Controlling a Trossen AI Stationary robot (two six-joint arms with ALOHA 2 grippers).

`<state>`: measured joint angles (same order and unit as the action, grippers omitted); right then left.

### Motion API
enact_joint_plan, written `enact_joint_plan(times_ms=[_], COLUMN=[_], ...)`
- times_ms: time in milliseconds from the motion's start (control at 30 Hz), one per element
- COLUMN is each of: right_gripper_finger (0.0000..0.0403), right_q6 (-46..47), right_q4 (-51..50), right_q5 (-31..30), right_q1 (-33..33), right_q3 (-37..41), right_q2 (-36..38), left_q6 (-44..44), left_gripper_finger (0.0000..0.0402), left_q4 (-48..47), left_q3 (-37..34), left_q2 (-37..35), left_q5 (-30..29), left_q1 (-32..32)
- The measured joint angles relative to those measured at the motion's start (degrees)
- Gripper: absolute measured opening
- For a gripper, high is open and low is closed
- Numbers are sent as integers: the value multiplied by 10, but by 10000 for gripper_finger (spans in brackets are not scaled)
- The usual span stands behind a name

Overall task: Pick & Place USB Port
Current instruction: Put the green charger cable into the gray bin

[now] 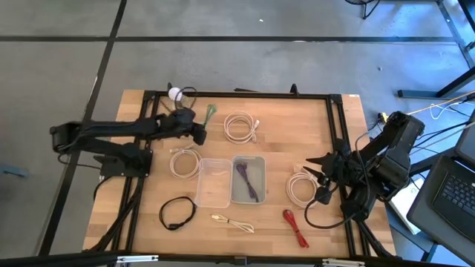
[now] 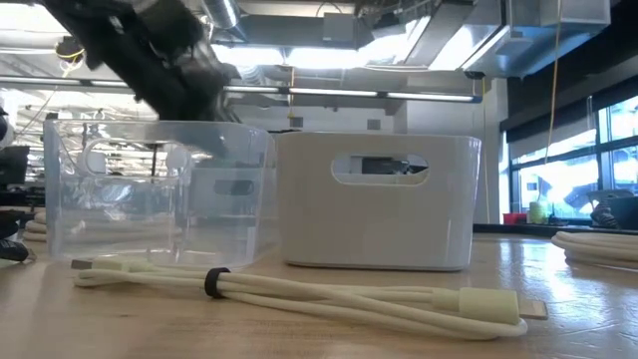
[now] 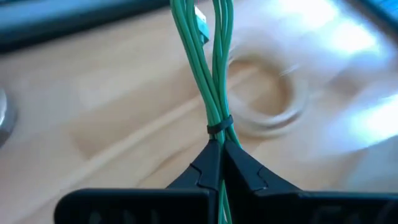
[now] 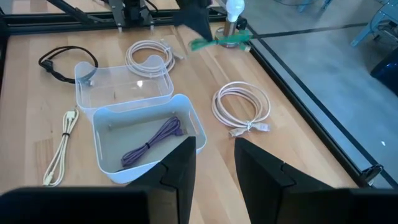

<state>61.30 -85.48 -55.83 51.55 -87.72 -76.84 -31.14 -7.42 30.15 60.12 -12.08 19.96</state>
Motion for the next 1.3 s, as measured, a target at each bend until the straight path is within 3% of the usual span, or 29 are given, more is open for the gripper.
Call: enact_joint_plan(times_ms=[167,300,467,600,767,933,1067,1300], right_gripper_finger=[115,115,115,115,115,115,115,115], right_q6=[0,-5,-24,-93,-325,-563,-631,-665], right_q4=[2,35,129,287,566,825,917,984], right_q5=[-12,-91,-180,-195,-156,-61,11,112], right_q1=[0,0,-21,-57,-101,-136,-162,-205], right_q3=[1,36,122,185,244,284,298,299], right_q2=[0,-1,-1,-1,-1,-1,-1,-1], left_q6=[44,127,285,342,337,334,334,334], left_gripper_finger=[3,3,3,3,3,3,3,3], left_q4=[69,225,456,555,612,612,612,603], left_q3=[0,0,2,2,11,47,66,69], left_q2=[-79,-93,-42,18,91,142,162,164], left_q5=[21,66,136,158,176,182,210,209], left_q1=[-76,-164,-254,-270,-257,-251,-250,-250])
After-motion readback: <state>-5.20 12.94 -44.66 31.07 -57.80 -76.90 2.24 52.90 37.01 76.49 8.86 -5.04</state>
